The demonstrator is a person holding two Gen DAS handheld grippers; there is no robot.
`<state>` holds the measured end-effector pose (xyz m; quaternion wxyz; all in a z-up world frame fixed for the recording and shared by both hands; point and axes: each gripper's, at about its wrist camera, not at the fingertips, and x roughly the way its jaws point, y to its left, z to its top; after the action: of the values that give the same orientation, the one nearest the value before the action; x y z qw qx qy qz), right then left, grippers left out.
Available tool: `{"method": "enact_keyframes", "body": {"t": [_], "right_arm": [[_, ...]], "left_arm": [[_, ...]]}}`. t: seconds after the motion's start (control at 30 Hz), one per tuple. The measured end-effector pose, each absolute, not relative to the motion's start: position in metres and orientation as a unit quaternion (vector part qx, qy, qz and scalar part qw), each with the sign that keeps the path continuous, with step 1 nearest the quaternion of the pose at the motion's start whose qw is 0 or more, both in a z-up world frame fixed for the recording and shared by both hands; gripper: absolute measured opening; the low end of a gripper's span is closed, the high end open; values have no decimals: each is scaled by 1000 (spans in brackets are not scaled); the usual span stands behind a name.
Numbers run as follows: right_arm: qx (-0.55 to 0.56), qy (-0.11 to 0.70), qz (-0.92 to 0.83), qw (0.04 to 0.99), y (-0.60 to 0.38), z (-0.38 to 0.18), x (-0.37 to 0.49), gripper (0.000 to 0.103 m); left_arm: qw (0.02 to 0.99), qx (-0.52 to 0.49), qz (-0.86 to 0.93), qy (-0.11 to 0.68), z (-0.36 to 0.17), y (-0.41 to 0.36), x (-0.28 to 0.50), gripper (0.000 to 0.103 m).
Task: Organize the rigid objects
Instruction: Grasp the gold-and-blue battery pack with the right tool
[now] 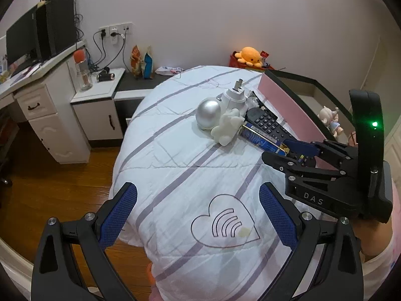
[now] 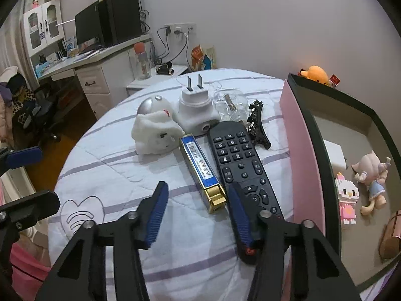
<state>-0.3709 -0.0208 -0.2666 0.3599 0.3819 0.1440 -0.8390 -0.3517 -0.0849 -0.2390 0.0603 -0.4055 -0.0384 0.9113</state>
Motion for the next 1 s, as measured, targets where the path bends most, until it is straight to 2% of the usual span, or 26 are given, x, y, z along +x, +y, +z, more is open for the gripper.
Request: {"method": "enact_keyframes", "body": {"t": [0.07,0.13,0.2,0.6,0.7,1.0], "right_arm": [[384,144,-838,359,-21,-266,-372,41],[395,144,-830,366,-22,-265,-373,24],[401,148,-823,373,-24,-265,-369,20],[416,144,-813,382,-40,-276,-376,20],[423,141,-808,386,-32,-275,-373,15],[437,95,-813,374,4,-275,-352,16]], "left_arm": [[64,-409,910,-39,-241,-84,-355,99],[65,-413,908,-37,-243,-81,-359,99],[68,-415,907,-36,-245,-79,-361,99],[69,-420,904,-34,-245,-78,-370,99],[66,-421,904,-35,-245,-77,-380,99],[82,-425,901,-35,-247,-61,-414,99]]}}
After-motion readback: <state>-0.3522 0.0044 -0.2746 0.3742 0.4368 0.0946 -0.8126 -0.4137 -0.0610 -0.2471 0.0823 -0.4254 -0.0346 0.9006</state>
